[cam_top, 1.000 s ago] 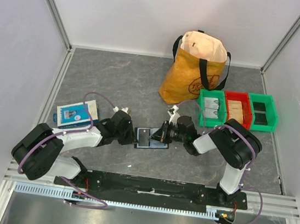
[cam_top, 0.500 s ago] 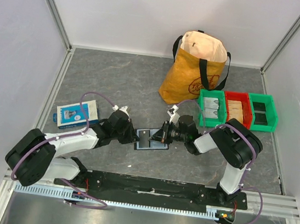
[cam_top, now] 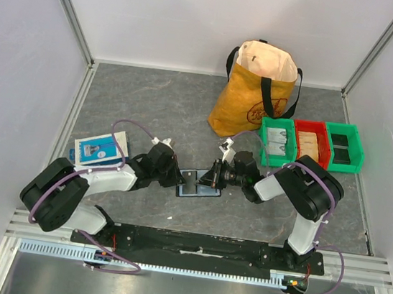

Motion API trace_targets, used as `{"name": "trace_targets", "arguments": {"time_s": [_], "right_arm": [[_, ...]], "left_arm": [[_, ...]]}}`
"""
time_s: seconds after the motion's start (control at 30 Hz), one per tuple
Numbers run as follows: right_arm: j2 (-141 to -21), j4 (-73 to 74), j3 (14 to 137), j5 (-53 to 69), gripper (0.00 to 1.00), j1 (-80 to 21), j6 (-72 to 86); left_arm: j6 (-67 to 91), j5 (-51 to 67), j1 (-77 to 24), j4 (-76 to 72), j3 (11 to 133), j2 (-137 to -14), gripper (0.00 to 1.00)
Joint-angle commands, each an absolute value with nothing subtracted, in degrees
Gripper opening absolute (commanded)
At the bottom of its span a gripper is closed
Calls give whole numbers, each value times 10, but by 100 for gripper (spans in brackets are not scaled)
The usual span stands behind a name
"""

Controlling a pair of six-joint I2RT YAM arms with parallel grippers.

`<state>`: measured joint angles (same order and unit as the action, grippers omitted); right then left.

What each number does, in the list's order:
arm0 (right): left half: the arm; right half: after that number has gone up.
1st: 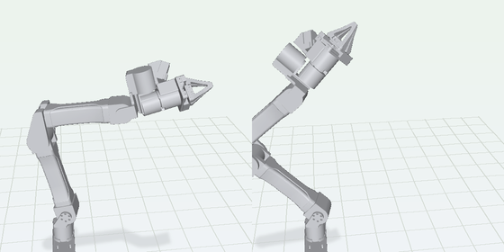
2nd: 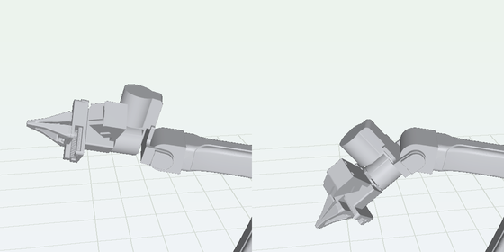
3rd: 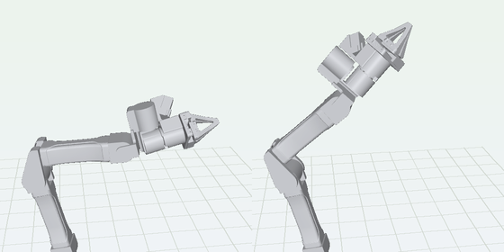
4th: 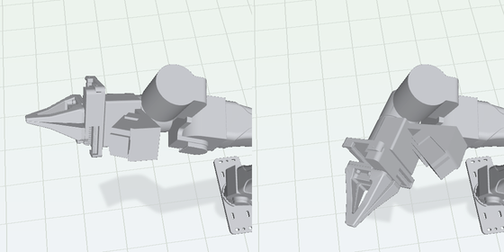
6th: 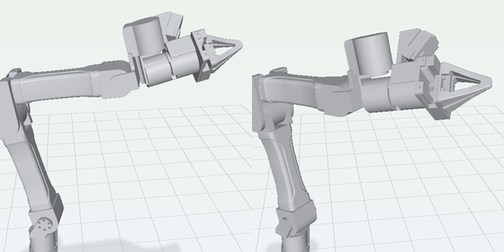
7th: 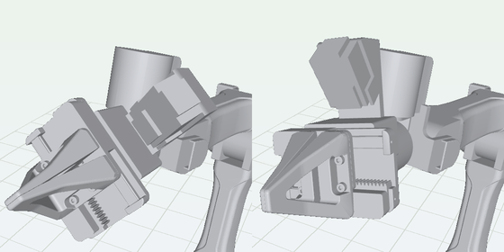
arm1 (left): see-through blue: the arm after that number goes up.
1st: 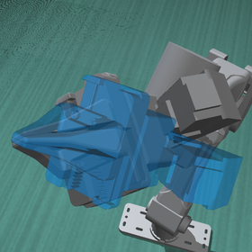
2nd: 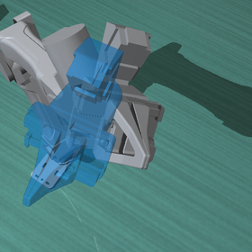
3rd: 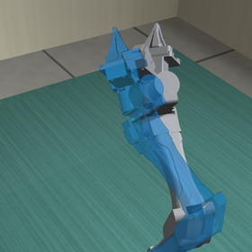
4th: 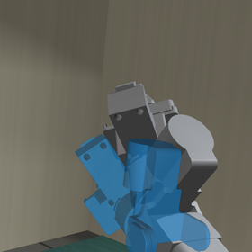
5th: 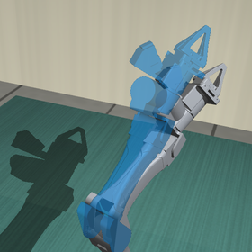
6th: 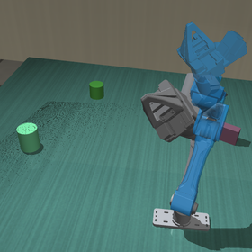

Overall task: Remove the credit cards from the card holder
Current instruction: Remove the credit card from the card holder.

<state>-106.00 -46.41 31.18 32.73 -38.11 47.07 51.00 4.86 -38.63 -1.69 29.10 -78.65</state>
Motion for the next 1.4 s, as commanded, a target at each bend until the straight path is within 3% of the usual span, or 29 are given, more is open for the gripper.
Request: {"name": "trace_targets", "arguments": {"time_s": [0.0, 0.2, 0.47, 0.63, 0.9, 1.13, 1.3, 1.37], "right_arm": [[-1065, -469, 306, 337, 7, -379, 461], [-1073, -520, 290, 347, 15, -373, 486], [-1089, -575, 280, 366, 15, -369, 507], [-1090, -577, 276, 365, 0, -366, 504], [-1074, -562, 266, 370, 0, -346, 497], [-1021, -427, 289, 351, 0, -343, 425], [-1034, -426, 301, 359, 25, -344, 432], [-1048, -441, 305, 363, 30, -345, 440]], "left_arm": [[530, 33, -383, -29, 259, -802, 2], [546, 31, -382, -35, 231, -788, 2], [555, 34, -380, -37, 223, -775, 2], [557, 38, -378, -38, 221, -770, 2], [560, 39, -375, -37, 215, -762, 2], [559, 40, -375, -37, 214, -765, 2], [554, 47, -374, -38, 219, -767, 2], [553, 50, -374, -39, 219, -767, 2]]}}
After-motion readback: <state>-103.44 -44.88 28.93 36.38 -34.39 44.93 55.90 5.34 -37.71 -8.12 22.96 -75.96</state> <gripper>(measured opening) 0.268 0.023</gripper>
